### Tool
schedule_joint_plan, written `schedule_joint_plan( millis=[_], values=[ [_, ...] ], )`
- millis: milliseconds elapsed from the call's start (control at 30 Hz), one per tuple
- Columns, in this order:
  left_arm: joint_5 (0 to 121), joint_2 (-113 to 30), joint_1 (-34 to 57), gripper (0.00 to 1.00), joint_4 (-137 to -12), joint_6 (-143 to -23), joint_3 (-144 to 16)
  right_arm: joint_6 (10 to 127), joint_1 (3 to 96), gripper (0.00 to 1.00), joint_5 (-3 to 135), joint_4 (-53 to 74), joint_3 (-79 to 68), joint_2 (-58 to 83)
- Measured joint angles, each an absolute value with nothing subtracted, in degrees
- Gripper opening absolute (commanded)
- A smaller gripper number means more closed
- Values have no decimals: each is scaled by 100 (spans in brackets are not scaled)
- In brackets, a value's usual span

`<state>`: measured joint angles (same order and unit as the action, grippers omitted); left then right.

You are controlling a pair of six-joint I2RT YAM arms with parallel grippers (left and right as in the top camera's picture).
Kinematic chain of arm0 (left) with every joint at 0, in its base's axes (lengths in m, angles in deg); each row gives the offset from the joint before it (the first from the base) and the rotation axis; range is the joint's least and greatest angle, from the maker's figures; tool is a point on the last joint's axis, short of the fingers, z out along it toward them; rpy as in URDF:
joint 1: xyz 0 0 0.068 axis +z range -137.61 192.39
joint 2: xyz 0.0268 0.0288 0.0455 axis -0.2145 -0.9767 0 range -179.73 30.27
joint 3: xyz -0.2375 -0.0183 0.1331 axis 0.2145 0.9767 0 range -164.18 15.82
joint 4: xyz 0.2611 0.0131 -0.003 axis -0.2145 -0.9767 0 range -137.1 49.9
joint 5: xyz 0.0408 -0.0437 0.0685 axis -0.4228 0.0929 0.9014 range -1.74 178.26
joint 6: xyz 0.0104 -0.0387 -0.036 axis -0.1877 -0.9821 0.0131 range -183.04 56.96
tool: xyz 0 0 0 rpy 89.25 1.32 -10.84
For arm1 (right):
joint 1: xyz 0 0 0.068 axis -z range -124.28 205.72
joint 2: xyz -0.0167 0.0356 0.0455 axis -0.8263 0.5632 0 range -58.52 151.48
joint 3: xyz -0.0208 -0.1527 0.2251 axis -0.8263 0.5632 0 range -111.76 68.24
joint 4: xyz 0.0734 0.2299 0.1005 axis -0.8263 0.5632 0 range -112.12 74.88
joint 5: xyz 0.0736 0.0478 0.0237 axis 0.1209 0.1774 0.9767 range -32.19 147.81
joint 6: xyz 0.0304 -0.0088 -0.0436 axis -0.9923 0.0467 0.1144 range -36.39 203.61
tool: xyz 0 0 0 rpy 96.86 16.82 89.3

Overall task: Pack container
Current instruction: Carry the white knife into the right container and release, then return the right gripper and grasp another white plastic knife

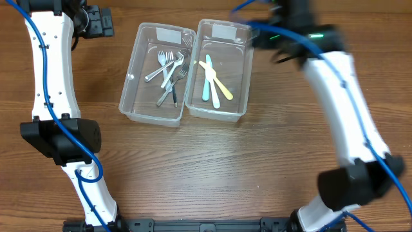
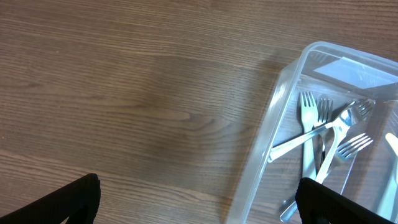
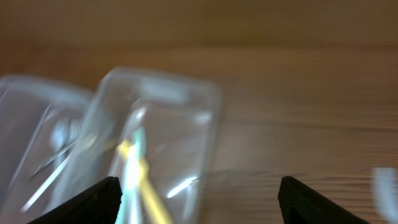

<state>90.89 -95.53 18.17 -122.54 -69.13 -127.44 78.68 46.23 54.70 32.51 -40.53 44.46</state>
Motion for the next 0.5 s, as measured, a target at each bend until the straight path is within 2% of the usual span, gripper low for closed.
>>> schedule_joint_plan(
  millis=[267, 433, 500],
  values=[
    [9089, -9553, 1817, 100, -12254, -6913, -12744, 8301, 6878, 89, 5251, 3513, -4141, 4678],
    [9089, -9553, 1817, 100, -12254, -6915, -12744, 8871, 7580, 90, 5299, 3983, -4139, 5301],
    [9089, -9553, 1817, 100, -12256, -6913, -12744, 9142, 7709, 86, 5382, 4213, -4136, 5629]
  ],
)
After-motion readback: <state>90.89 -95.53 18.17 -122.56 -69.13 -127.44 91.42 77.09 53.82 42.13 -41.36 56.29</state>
